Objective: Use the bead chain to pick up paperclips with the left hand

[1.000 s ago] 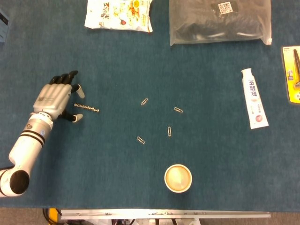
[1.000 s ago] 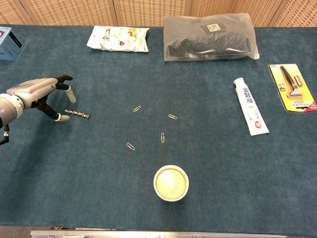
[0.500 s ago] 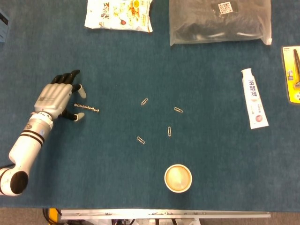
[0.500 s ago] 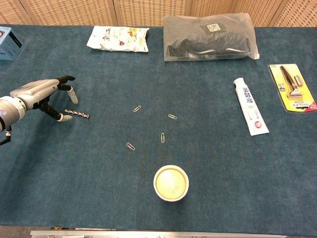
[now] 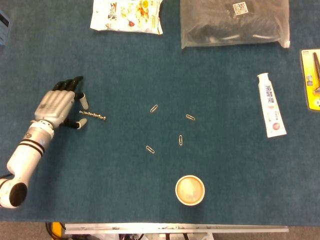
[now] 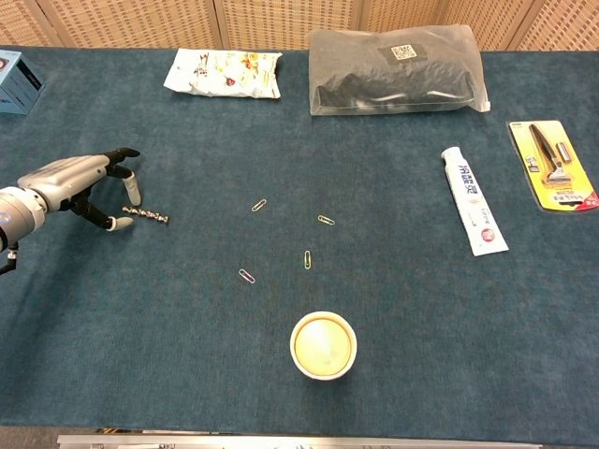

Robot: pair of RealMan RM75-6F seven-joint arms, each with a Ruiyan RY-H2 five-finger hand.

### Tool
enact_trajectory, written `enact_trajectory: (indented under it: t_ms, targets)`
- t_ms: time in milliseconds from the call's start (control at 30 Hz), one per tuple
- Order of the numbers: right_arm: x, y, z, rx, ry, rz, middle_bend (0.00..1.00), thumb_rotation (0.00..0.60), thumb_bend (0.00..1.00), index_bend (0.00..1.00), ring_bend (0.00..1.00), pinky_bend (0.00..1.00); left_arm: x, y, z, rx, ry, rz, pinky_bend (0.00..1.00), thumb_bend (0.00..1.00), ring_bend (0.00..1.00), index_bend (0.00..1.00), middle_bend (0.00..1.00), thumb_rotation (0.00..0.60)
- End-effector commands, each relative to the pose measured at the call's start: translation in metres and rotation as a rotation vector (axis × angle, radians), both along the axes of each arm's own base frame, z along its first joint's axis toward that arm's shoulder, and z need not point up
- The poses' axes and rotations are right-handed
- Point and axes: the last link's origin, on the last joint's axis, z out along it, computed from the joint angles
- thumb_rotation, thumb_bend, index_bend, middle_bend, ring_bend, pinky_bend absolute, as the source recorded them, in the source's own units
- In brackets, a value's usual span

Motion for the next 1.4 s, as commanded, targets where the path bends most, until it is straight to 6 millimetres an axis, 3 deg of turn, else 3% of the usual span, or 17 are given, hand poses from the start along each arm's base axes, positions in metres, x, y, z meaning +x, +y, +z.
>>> enact_trajectory:
  t_ms: [33, 1400]
  targets:
    - [0.0001, 0.0002, 0.0, 0.0, 0.0, 0.001, 0.35, 0.6, 0.63, 0.44, 0.2, 0.33, -0.0016, 0.0, -0.0012, -0.002, 0.013, -0.006, 0.05, 0.27, 0.0, 0.44, 0.0, 0.6]
    - [0.0008, 0.0029, 0.0026, -0.009, -0.005, 0.008, 0.36, 0.6, 0.63, 0.44, 0.2, 0.33, 0.0002, 0.0057, -0.01, -0.007, 0.023, -0.012, 0.05, 0.34, 0.0, 0.5, 0.0, 0.6]
